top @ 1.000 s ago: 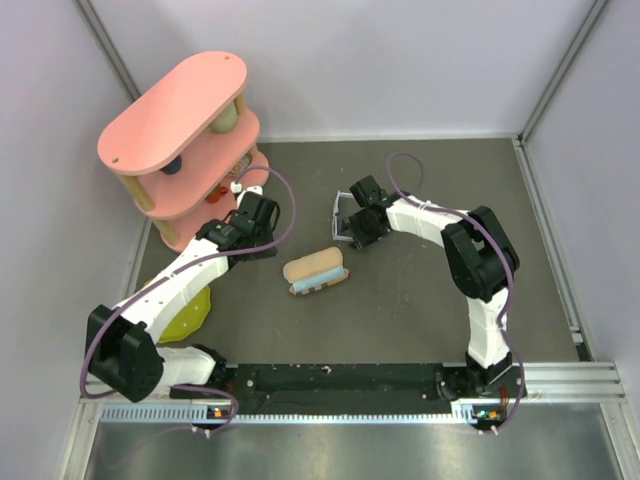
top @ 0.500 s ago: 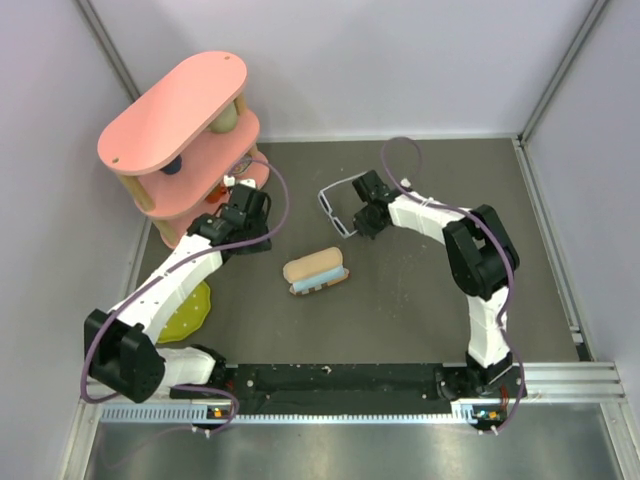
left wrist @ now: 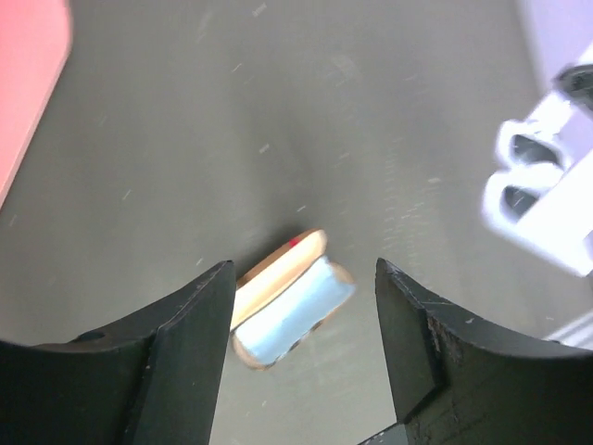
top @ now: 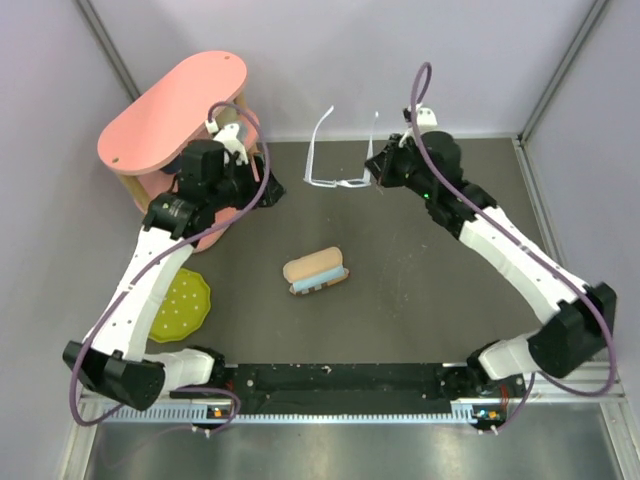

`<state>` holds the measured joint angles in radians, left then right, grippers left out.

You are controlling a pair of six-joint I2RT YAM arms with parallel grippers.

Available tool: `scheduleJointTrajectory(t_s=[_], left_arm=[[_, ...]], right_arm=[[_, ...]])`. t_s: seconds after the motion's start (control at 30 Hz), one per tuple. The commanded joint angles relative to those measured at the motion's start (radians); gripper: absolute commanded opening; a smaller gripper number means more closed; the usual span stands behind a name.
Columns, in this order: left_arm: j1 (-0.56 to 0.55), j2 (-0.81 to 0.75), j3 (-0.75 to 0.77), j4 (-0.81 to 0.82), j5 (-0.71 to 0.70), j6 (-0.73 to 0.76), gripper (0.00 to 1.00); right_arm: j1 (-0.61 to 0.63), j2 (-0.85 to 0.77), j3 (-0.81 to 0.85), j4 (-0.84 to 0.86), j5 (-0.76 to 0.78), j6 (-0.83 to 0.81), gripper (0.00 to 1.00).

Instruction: Organize the sunglasses

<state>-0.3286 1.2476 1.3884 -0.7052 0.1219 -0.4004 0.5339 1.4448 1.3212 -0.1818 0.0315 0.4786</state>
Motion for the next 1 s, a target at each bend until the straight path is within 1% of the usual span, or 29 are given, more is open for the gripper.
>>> scheduleJointTrajectory(t_s=[0.0, 0.07, 0.1, 0.13, 0.17, 0.2, 0.23, 0.27, 0.33, 0.37, 0.43, 0.47, 0.5, 0.6, 0.63, 0.67, 0.8, 0.93, 0.97], left_arm=[[0.008, -0.074, 0.133, 0.142, 0.344, 0.078, 0.66], [0.010, -0.092, 0.152, 0.212, 0.445, 0.078, 0.66], [0.010, -0.114, 0.156, 0.248, 0.557, 0.077, 0.66], [0.010, -0.125, 0.155, 0.281, 0.605, 0.068, 0.65], [0.010, -0.149, 0.152, 0.355, 0.646, 0.046, 0.65], [0.010, -0.157, 0.150, 0.384, 0.700, 0.035, 0.61], [0.010, -0.166, 0.149, 0.415, 0.782, 0.023, 0.59], [0.010, -0.178, 0.141, 0.490, 0.832, -0.013, 0.57], [0.010, -0.189, 0.129, 0.573, 0.934, -0.060, 0.50], [0.010, -0.195, 0.109, 0.611, 0.958, -0.118, 0.47], [0.008, -0.200, 0.080, 0.764, 1.004, -0.184, 0.40], [0.010, -0.200, 0.049, 0.809, 1.033, -0.251, 0.38], [0.008, -0.197, 0.034, 0.902, 1.047, -0.282, 0.37], [0.005, -0.178, -0.018, 1.007, 1.073, -0.395, 0.32], [0.000, -0.174, -0.031, 1.079, 1.078, -0.420, 0.31], [-0.001, -0.162, -0.046, 1.093, 1.076, -0.455, 0.31], [-0.032, -0.128, -0.051, 1.113, 1.072, -0.488, 0.31], [-0.058, -0.108, -0.046, 1.132, 1.065, -0.500, 0.35], [-0.061, -0.100, -0.045, 1.126, 1.062, -0.502, 0.38]], right_arm=[[-0.003, -0.124, -0.008, 0.102, -0.278, -0.250, 0.00], [-0.003, -0.158, -0.010, 0.102, -0.312, -0.293, 0.00], [-0.003, -0.182, -0.007, 0.099, -0.347, -0.308, 0.00], [-0.003, -0.191, -0.004, 0.096, -0.364, -0.337, 0.00], [-0.003, -0.199, -0.002, 0.088, -0.375, -0.345, 0.00], [-0.003, -0.213, 0.001, 0.081, -0.389, -0.354, 0.00], [-0.003, -0.216, 0.010, 0.076, -0.400, -0.374, 0.00], [-0.002, -0.222, 0.012, 0.073, -0.410, -0.380, 0.00], [-0.003, -0.231, 0.019, 0.071, -0.429, -0.385, 0.00], [-0.003, -0.234, 0.024, 0.070, -0.439, -0.385, 0.00], [-0.003, -0.231, 0.038, 0.071, -0.485, -0.385, 0.00], [-0.003, -0.230, 0.042, 0.071, -0.502, -0.385, 0.00], [-0.003, -0.228, 0.049, 0.071, -0.539, -0.383, 0.00], [-0.003, -0.225, 0.069, 0.082, -0.608, -0.368, 0.00], [-0.002, -0.225, 0.076, 0.094, -0.628, -0.353, 0.00], [0.000, -0.225, 0.076, 0.105, -0.651, -0.344, 0.00], [0.012, -0.215, 0.092, 0.131, -0.680, -0.305, 0.00], [0.044, -0.201, 0.104, 0.139, -0.674, -0.305, 0.00], [0.054, -0.198, 0.105, 0.142, -0.668, -0.304, 0.00]])
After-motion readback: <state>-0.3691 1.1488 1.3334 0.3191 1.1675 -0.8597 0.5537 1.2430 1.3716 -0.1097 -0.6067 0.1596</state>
